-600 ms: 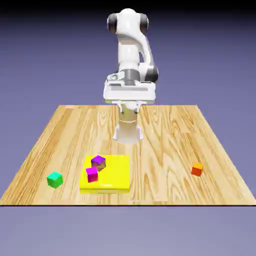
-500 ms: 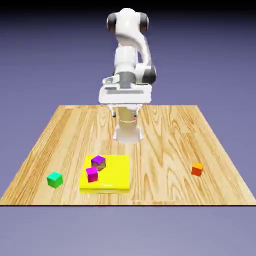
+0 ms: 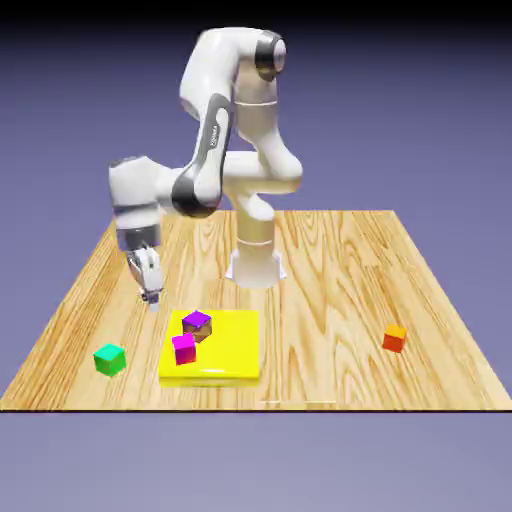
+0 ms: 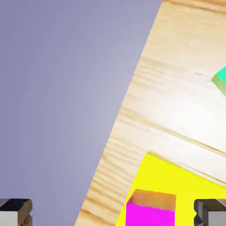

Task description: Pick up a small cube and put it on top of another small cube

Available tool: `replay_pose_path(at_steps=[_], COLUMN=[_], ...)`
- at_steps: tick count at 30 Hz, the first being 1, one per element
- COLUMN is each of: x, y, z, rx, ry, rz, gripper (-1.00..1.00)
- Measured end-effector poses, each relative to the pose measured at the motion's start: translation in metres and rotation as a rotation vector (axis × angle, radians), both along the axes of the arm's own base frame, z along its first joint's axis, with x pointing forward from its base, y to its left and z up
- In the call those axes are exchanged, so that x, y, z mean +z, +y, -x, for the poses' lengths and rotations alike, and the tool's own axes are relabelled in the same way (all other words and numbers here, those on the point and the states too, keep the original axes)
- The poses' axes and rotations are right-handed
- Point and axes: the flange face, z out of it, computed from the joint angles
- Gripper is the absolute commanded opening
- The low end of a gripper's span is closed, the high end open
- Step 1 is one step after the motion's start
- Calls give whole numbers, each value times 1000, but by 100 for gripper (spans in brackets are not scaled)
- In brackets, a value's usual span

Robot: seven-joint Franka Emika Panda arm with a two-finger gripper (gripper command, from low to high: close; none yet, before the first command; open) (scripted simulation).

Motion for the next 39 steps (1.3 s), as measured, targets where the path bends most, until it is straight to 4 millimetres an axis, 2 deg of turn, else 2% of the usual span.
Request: replay_pose_path(at_steps=[4,10,11,14,15,17,21,28,35,38,39], x=[-42,-101,-101,-152,-167,-167,-100,-52,-5,9,9], y=[-51,-122,-122,-109,-105,-105,-120,-38,44,70,70], z=[16,52,52,44,43,43,52,49,62,77,77], rx=[-258,-629,-629,-628,-629,-629,-626,-452,-255,-193,-193], ry=[93,206,206,206,206,206,204,218,247,265,265], rz=[-136,-318,-318,-317,-318,-318,-320,-376,-317,-262,-262], gripper=[0,0,0,0,-100,-100,-100,-100,-100,-100,-100])
